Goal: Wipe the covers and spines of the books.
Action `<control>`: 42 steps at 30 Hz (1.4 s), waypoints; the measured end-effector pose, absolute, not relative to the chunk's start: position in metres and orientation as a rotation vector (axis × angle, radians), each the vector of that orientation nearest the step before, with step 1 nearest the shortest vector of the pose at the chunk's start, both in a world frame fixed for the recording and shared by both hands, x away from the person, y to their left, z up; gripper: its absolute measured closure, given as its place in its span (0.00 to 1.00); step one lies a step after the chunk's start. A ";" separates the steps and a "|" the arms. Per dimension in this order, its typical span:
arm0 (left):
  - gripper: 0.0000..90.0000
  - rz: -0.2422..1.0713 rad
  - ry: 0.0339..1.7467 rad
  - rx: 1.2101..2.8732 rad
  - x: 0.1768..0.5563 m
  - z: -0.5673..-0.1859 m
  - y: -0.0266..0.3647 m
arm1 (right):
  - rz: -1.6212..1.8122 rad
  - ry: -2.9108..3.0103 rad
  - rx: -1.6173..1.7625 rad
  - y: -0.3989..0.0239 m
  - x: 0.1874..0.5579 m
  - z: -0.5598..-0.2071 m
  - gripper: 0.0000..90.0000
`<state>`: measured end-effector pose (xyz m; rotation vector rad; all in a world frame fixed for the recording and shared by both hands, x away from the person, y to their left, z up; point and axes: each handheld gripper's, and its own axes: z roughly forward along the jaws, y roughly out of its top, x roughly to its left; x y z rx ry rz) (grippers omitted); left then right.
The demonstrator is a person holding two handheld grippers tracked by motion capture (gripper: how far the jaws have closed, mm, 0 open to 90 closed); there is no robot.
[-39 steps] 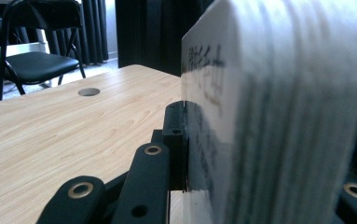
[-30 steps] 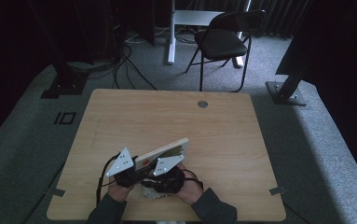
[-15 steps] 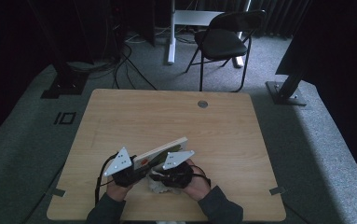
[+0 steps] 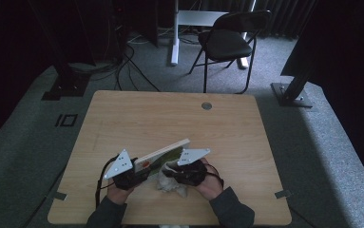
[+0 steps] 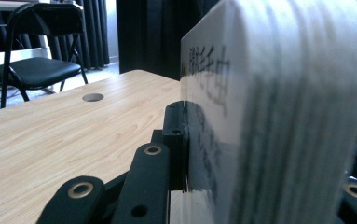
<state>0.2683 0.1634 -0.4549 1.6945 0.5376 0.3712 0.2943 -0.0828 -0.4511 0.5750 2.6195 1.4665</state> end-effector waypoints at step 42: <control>0.87 0.377 0.536 1.670 0.267 -0.448 0.173 | 1.449 2.455 0.830 -0.139 0.316 -0.452 0.94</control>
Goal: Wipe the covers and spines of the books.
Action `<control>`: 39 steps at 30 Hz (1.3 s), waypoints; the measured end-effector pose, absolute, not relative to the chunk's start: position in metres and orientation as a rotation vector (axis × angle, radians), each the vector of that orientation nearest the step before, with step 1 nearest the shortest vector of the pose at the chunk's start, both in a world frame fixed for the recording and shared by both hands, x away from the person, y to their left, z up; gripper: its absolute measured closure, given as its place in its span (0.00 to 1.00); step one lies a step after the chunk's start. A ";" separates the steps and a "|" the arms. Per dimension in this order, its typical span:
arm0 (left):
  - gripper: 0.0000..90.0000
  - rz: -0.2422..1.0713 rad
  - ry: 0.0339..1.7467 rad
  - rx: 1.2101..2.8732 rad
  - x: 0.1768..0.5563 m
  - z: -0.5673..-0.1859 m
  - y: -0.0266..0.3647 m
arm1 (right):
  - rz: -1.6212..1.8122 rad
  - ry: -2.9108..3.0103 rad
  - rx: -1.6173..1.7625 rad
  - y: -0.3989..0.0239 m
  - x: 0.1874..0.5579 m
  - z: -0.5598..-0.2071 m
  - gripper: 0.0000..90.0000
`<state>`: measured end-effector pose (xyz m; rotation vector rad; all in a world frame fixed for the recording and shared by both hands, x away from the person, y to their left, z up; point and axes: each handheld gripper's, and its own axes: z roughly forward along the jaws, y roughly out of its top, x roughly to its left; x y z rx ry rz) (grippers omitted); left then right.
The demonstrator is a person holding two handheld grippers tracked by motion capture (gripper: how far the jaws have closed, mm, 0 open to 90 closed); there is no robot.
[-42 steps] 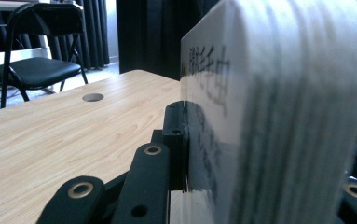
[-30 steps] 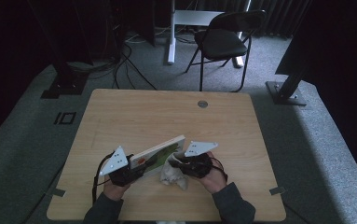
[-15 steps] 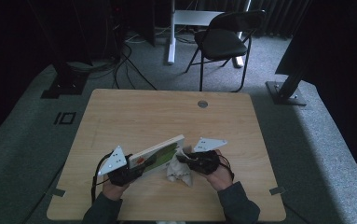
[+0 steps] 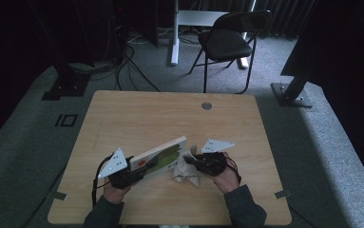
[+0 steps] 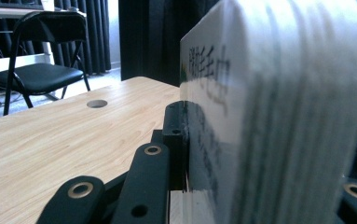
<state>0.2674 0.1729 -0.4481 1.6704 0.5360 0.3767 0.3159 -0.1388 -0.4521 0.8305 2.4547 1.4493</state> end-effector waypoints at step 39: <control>0.87 0.398 0.565 1.626 0.268 -0.444 0.178 | 1.378 2.530 0.874 -0.124 0.320 -0.481 0.94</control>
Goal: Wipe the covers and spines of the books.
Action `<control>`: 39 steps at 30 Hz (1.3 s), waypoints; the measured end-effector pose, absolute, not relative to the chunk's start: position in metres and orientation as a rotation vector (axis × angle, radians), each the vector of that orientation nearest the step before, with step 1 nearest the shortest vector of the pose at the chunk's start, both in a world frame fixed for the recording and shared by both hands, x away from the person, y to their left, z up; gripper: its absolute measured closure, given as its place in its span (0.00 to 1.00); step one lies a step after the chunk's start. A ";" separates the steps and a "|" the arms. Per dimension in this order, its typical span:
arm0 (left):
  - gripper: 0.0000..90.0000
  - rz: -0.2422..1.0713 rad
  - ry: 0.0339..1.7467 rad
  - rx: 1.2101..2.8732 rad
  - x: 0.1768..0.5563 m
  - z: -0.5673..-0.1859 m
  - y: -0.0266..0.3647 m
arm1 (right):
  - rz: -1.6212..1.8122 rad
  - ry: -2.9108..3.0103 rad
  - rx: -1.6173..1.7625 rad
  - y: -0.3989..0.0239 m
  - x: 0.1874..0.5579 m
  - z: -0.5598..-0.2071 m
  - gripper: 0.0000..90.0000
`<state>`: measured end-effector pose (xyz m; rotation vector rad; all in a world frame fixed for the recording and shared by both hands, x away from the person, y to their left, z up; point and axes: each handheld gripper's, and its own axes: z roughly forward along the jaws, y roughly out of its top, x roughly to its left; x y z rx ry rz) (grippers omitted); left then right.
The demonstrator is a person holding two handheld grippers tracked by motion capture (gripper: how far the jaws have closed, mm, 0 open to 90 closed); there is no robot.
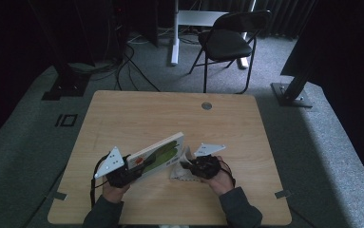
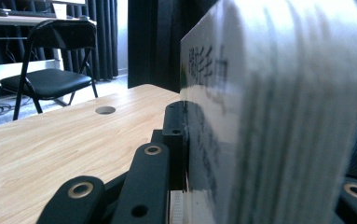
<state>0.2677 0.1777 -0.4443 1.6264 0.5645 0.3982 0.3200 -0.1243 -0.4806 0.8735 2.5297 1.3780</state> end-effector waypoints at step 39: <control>0.87 0.392 0.560 1.605 0.270 -0.441 0.174 | 1.382 2.553 0.855 -0.104 0.320 -0.491 0.94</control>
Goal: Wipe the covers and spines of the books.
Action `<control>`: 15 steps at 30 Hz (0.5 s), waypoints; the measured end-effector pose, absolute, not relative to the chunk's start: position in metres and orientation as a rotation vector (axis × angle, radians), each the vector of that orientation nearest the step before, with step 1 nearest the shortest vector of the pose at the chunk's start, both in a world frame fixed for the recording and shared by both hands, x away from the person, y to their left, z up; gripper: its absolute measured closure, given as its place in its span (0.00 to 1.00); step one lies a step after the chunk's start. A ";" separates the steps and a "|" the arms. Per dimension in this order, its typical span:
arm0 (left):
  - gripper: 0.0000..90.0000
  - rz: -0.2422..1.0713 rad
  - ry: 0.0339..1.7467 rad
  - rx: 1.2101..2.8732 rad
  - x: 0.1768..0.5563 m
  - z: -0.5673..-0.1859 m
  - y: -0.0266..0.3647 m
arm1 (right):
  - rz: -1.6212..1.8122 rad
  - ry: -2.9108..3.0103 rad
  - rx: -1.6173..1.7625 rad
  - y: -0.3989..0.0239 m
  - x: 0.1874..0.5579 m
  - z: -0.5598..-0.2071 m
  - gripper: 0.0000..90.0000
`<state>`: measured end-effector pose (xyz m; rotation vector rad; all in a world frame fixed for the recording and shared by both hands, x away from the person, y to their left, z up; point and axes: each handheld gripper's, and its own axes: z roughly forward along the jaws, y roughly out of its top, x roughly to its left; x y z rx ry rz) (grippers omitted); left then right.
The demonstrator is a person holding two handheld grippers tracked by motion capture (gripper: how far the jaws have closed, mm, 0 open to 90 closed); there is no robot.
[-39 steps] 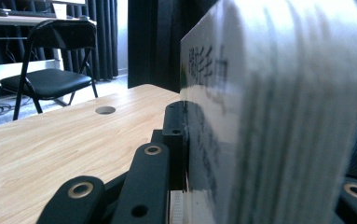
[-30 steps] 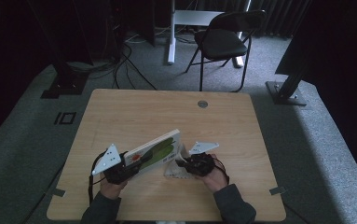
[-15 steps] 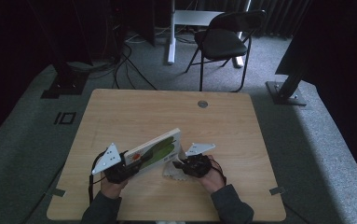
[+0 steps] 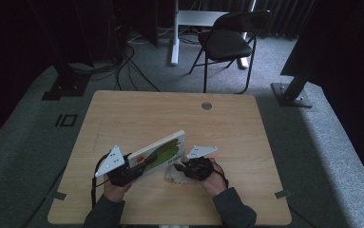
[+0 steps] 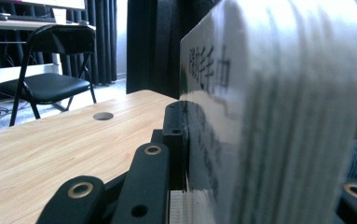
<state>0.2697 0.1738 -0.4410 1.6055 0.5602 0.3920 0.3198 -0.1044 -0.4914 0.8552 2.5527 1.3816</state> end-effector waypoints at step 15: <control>0.87 0.386 0.567 1.604 0.271 -0.443 0.170 | 1.392 2.560 0.815 -0.097 0.316 -0.489 0.94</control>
